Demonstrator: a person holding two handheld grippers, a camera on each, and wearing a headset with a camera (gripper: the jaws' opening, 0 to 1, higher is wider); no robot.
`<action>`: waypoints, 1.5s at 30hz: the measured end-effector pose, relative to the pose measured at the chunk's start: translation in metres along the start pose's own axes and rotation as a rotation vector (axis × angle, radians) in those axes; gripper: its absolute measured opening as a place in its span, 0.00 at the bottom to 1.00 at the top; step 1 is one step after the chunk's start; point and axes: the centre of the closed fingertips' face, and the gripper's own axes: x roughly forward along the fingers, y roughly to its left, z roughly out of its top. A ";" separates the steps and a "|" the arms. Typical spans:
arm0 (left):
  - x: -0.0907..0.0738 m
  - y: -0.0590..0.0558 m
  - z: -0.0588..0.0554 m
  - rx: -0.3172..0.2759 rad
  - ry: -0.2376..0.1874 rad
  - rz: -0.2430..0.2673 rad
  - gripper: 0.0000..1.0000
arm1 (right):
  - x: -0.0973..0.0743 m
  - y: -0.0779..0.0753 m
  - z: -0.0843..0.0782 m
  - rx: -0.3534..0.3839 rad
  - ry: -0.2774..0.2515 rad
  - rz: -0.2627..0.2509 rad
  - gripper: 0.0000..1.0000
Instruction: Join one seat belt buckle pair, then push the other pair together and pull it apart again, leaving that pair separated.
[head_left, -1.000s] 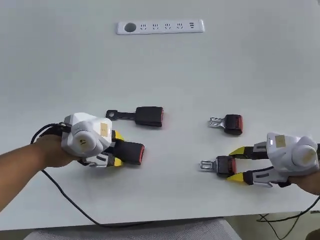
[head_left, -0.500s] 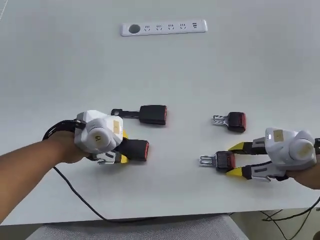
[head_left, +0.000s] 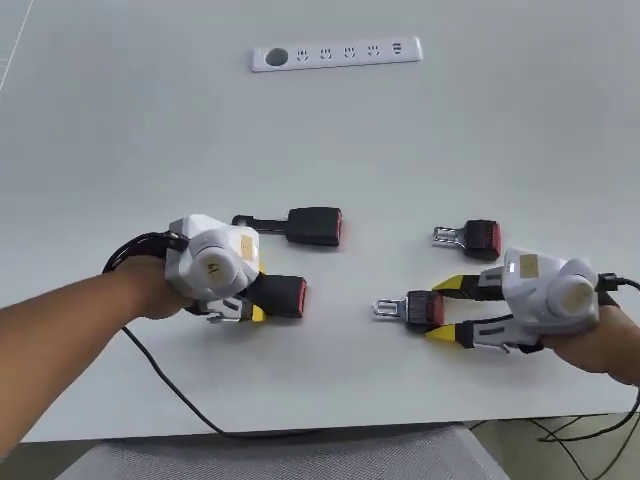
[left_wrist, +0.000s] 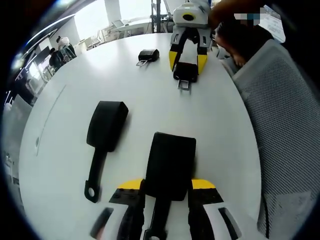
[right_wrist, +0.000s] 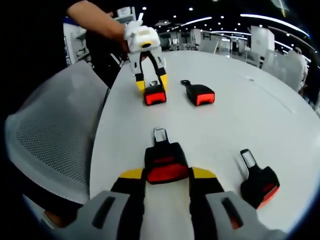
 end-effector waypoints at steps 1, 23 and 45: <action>0.000 0.000 0.000 -0.002 0.002 0.001 0.34 | 0.003 0.001 0.002 -0.001 -0.004 -0.001 0.33; 0.000 -0.002 0.000 -0.009 0.053 -0.005 0.34 | 0.062 0.013 0.050 -0.034 -0.057 0.023 0.33; 0.004 -0.002 -0.001 0.001 0.030 0.002 0.33 | 0.087 0.010 0.070 -0.026 -0.007 0.025 0.32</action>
